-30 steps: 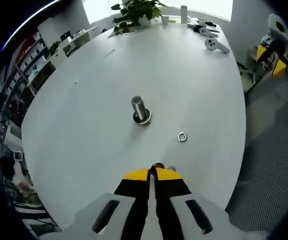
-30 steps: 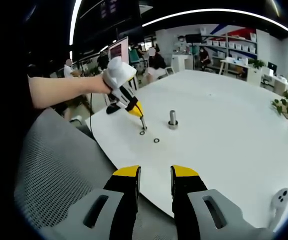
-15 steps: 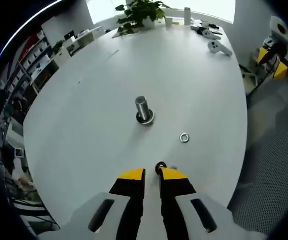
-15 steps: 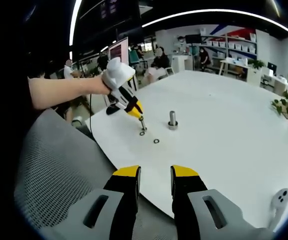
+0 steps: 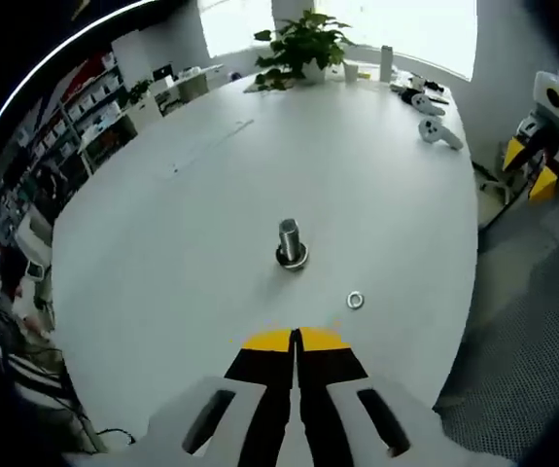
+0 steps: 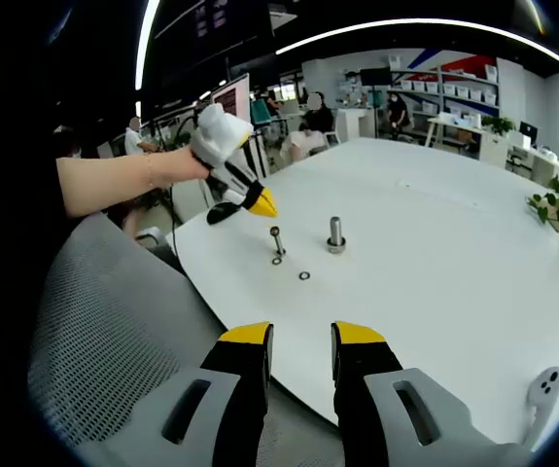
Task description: Place the washer onto the threaded stud by aligning its center hole with the stud, sliding it down to the base, and recovering from edge contact or off-axis alignment until the washer reaches the visible bottom stop.
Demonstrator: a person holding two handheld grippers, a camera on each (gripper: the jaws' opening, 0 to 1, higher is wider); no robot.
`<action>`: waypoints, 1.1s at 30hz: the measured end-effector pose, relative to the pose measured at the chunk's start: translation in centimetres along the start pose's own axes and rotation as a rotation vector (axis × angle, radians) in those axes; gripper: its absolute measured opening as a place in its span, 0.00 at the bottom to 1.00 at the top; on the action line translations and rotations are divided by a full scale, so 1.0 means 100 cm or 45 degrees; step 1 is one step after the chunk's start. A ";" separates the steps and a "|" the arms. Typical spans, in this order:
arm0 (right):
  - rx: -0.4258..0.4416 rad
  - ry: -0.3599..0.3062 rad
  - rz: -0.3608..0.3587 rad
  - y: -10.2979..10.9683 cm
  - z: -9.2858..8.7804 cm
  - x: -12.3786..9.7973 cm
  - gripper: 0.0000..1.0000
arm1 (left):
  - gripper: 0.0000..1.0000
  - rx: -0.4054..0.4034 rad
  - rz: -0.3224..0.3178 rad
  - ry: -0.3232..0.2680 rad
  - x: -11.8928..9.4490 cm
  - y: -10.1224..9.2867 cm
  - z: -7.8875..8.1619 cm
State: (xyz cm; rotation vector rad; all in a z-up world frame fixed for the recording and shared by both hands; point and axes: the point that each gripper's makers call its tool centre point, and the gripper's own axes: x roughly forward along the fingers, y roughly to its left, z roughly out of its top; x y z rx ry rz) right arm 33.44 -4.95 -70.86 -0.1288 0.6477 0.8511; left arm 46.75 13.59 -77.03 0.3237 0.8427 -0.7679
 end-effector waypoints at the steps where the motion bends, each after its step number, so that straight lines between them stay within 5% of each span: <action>1: 0.000 0.000 0.001 0.000 0.000 0.000 0.26 | 0.00 -0.042 -0.034 -0.010 0.001 -0.002 -0.001; 19: 0.001 -0.003 0.000 -0.001 0.000 0.000 0.26 | 0.00 -0.075 -0.023 0.102 0.019 0.008 -0.029; 33: 0.000 0.000 0.004 -0.001 -0.001 0.000 0.26 | 0.00 -0.101 -0.030 0.089 0.018 0.009 -0.029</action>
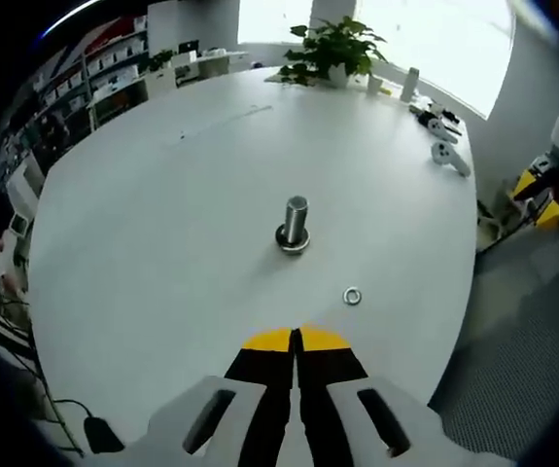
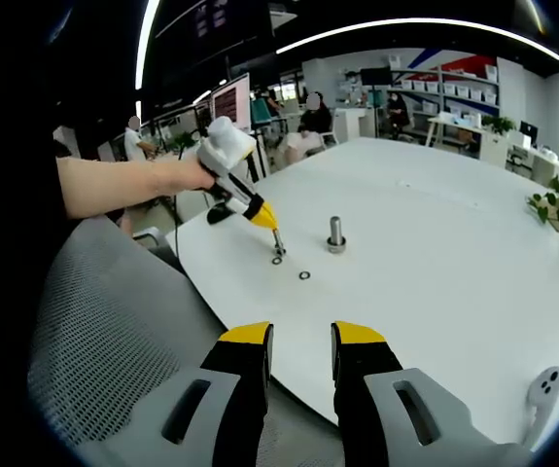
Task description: Place the washer onto the threaded stud by aligning its center hole with the stud, sliding it down to the base, and recovering from edge contact or off-axis alignment until the washer reaches the visible bottom stop.
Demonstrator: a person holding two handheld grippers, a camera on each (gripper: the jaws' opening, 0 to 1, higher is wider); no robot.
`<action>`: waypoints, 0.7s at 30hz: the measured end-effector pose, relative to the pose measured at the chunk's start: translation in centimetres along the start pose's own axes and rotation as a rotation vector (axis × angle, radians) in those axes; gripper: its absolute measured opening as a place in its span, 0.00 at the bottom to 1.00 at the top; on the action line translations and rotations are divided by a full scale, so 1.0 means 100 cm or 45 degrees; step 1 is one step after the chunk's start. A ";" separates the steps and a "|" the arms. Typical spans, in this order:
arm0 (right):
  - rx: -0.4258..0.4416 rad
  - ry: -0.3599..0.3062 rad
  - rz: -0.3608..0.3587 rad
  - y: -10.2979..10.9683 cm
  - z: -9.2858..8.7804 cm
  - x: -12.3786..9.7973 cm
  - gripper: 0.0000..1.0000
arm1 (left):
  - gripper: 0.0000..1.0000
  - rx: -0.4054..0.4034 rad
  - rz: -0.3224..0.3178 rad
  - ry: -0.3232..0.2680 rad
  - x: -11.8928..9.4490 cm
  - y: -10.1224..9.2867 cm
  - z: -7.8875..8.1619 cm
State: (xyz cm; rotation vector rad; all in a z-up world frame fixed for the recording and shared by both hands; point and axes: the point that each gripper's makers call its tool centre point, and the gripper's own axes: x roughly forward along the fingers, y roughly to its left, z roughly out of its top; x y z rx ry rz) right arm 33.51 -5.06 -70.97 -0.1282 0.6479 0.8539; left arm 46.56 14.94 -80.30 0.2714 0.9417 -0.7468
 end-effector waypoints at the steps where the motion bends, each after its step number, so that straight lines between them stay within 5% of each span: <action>1: 0.000 0.000 0.000 0.000 0.000 0.000 0.26 | 0.00 0.003 0.001 0.000 0.000 0.000 0.000; 21: -0.006 0.006 0.004 0.001 -0.002 0.000 0.26 | 0.00 0.026 0.016 -0.043 -0.003 -0.001 0.000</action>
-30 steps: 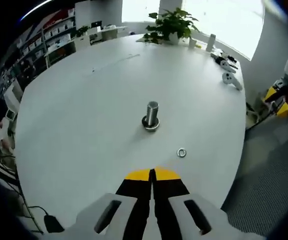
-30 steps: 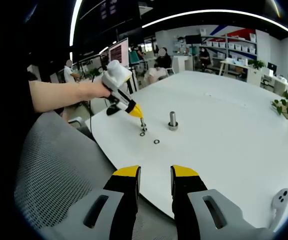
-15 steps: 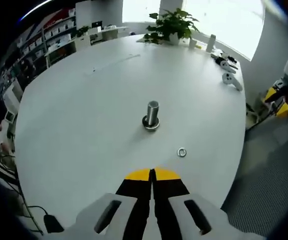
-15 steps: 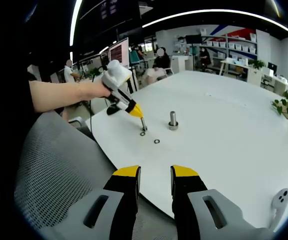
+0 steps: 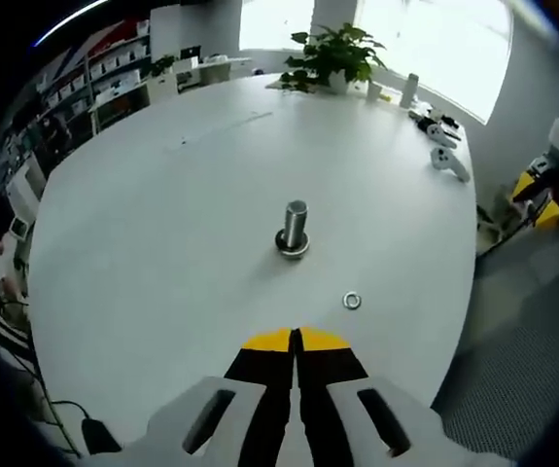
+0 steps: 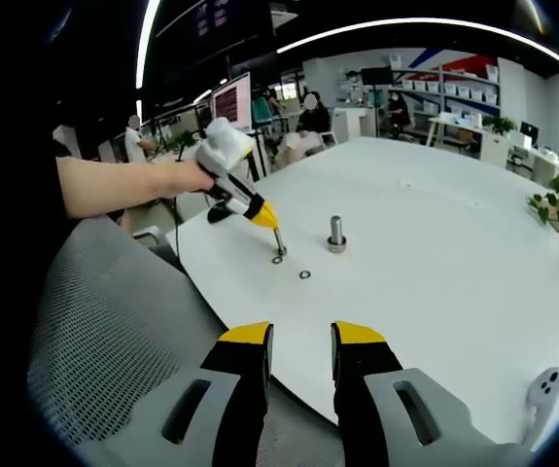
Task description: Place the washer onto the threaded stud by aligning its center hole with the stud, sliding it down to the base, and recovering from edge contact or off-axis alignment until the washer reaches the visible bottom stop.
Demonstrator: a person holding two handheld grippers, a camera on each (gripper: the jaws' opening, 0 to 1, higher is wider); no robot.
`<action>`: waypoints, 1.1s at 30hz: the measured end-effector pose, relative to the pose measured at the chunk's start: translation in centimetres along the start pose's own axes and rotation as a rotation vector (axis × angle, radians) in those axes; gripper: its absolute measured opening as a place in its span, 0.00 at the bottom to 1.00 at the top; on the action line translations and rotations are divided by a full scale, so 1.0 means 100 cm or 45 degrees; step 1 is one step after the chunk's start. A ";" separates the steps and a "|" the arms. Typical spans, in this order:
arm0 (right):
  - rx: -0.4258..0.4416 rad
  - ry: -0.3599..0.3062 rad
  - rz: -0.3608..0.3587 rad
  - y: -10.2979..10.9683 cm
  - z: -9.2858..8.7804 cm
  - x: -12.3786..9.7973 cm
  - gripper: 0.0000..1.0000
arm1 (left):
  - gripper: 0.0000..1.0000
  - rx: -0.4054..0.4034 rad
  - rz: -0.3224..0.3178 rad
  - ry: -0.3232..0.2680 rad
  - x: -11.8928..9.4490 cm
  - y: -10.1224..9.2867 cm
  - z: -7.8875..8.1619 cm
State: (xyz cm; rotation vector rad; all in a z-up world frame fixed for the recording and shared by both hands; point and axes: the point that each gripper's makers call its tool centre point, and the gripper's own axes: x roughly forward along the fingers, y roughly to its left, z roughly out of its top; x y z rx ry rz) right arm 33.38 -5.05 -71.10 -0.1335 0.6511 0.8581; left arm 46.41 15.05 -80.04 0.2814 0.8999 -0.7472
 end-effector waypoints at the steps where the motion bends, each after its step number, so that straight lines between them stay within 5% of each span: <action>1: 0.000 0.001 0.000 0.000 0.000 0.000 0.26 | 0.00 0.001 0.006 0.002 -0.001 0.001 -0.001; 8: -0.002 0.009 0.001 0.000 -0.001 0.000 0.26 | 0.00 -0.070 0.025 -0.034 -0.012 0.008 -0.009; 14: -0.002 0.011 -0.003 0.000 -0.001 0.000 0.26 | 0.00 -0.135 0.036 0.004 -0.011 0.016 -0.029; 21: 0.000 0.010 -0.006 0.000 0.000 0.000 0.26 | 0.00 -0.133 -0.029 0.099 0.010 -0.001 -0.048; 33: 0.003 0.006 -0.004 0.001 0.001 0.000 0.26 | 0.04 -0.104 -0.059 0.110 0.033 -0.017 -0.045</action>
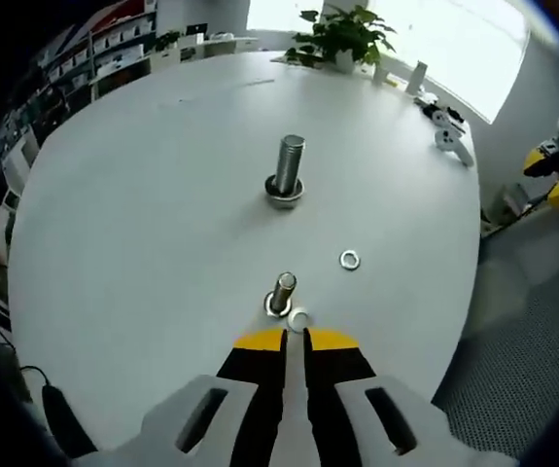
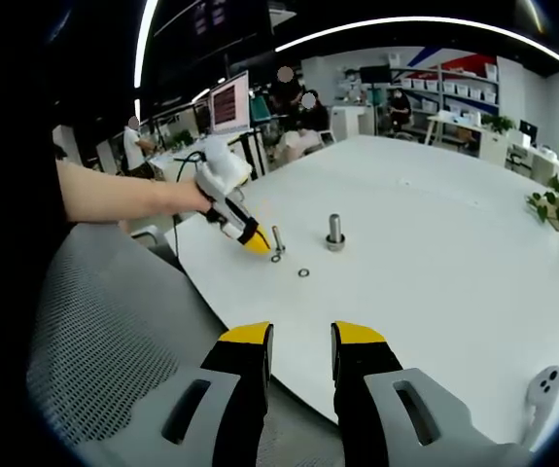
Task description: Place the washer onto the threaded stud by aligning its center hole with the stud, sliding it down to the base, and recovering from edge contact or off-axis alignment until the washer reaches the visible bottom stop.
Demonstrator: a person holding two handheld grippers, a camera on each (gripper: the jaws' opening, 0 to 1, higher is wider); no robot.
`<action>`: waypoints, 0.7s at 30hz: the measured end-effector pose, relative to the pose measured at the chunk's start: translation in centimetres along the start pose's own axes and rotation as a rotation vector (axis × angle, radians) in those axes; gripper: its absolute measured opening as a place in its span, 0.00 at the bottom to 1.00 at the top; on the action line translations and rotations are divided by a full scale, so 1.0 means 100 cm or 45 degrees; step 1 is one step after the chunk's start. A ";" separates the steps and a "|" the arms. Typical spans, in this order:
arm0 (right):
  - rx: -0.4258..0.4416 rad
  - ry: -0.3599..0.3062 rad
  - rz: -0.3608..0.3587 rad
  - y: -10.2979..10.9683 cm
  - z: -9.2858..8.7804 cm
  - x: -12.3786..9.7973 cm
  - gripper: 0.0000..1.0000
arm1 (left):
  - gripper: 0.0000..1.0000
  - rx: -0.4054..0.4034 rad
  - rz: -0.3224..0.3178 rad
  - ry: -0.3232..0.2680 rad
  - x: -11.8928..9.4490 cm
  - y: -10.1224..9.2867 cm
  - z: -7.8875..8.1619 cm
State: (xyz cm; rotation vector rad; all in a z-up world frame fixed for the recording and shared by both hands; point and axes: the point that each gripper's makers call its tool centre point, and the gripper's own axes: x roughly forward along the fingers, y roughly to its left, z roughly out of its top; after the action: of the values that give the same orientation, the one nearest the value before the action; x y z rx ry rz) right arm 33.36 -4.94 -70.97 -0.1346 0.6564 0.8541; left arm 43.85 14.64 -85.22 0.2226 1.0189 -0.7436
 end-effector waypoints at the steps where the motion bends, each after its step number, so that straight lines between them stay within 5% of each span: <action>1: -0.001 0.001 0.001 0.000 0.000 0.000 0.26 | 0.04 0.007 -0.004 0.004 0.002 -0.001 0.000; 21: 0.001 0.000 0.006 0.000 0.000 0.000 0.26 | 0.05 0.067 0.051 0.020 0.011 0.003 0.000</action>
State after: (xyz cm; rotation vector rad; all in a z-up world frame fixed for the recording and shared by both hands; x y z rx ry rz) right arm 33.37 -4.97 -70.95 -0.1325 0.6575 0.8581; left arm 44.38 14.39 -86.21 0.2938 1.0079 -0.7340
